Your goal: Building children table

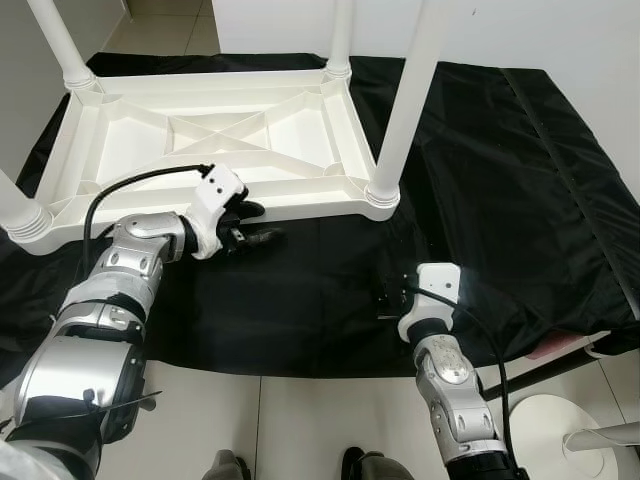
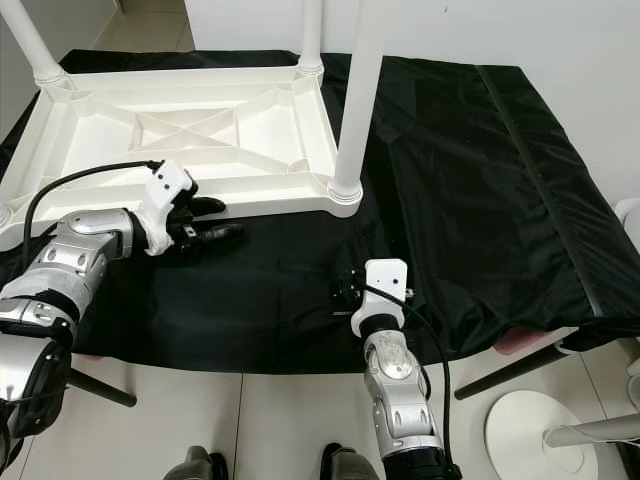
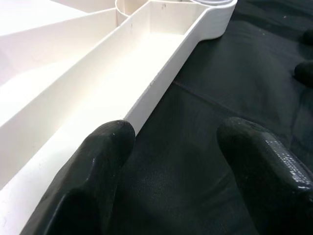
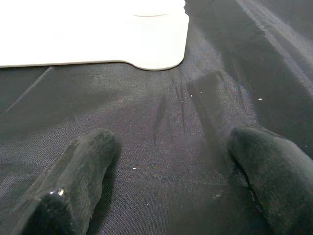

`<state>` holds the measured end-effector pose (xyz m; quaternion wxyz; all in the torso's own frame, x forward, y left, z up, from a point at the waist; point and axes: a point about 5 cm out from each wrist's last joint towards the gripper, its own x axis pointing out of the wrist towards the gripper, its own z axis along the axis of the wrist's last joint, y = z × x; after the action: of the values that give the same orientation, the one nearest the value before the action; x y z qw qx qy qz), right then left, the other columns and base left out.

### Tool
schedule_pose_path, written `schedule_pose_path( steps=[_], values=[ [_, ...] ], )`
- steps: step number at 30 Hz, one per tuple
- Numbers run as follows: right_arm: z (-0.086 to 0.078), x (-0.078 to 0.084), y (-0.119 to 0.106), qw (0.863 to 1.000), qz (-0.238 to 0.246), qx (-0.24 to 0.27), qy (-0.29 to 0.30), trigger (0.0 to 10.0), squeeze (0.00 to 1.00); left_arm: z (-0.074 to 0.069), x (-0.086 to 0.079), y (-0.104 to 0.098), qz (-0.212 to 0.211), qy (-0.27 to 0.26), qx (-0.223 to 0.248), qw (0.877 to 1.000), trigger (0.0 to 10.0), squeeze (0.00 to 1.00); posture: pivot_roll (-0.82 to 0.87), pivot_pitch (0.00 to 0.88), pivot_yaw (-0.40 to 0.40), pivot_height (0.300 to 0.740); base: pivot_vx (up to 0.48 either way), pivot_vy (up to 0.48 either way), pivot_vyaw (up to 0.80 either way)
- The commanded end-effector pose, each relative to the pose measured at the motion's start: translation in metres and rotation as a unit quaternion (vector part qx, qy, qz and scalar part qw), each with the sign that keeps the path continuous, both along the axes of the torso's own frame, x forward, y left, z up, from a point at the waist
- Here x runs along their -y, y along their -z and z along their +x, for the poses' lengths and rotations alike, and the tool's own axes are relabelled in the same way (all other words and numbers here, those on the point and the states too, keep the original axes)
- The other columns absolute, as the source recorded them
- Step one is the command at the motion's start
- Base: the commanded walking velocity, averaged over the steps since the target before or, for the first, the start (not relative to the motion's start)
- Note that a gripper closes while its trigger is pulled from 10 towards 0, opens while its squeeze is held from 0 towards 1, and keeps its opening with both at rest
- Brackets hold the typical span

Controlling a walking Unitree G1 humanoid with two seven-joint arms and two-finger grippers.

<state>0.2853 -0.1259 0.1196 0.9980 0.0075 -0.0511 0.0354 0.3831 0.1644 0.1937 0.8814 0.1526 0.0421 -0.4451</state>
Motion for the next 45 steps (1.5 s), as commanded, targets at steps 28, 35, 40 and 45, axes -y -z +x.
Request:
schedule_pose_path(
  steps=[28, 35, 40, 45],
  values=[
    [-0.004, -0.001, 0.011, 1.000, 0.006, -0.017, 0.006, 10.0, 0.00, 0.021, -0.018, 0.005, 0.085, -0.243, 0.059, 0.965, 10.0, 0.00, -0.02, 0.152, 0.018, 0.740, 0.000, 0.000, 0.00],
    [-0.005, -0.001, 0.011, 1.000, 0.007, -0.017, 0.010, 10.0, 0.00, 0.025, -0.017, -0.013, 0.042, -0.246, 0.083, 0.965, 10.0, 0.00, -0.03, 0.156, 0.026, 0.740, 0.000, 0.000, 0.00],
    [-0.004, 0.003, 0.012, 1.000, 0.008, -0.018, 0.017, 10.0, 0.00, 0.018, -0.007, -0.028, -0.064, -0.121, 0.087, 0.987, 10.0, 0.00, -0.03, 0.161, 0.028, 0.740, 0.000, 0.000, 0.00],
    [-0.004, 0.003, 0.012, 1.000, 0.008, -0.018, 0.020, 10.0, 0.00, 0.017, -0.012, -0.030, -0.080, -0.126, 0.085, 0.985, 10.0, 0.00, -0.02, 0.161, 0.025, 0.740, 0.000, 0.000, 0.00]
  ],
)
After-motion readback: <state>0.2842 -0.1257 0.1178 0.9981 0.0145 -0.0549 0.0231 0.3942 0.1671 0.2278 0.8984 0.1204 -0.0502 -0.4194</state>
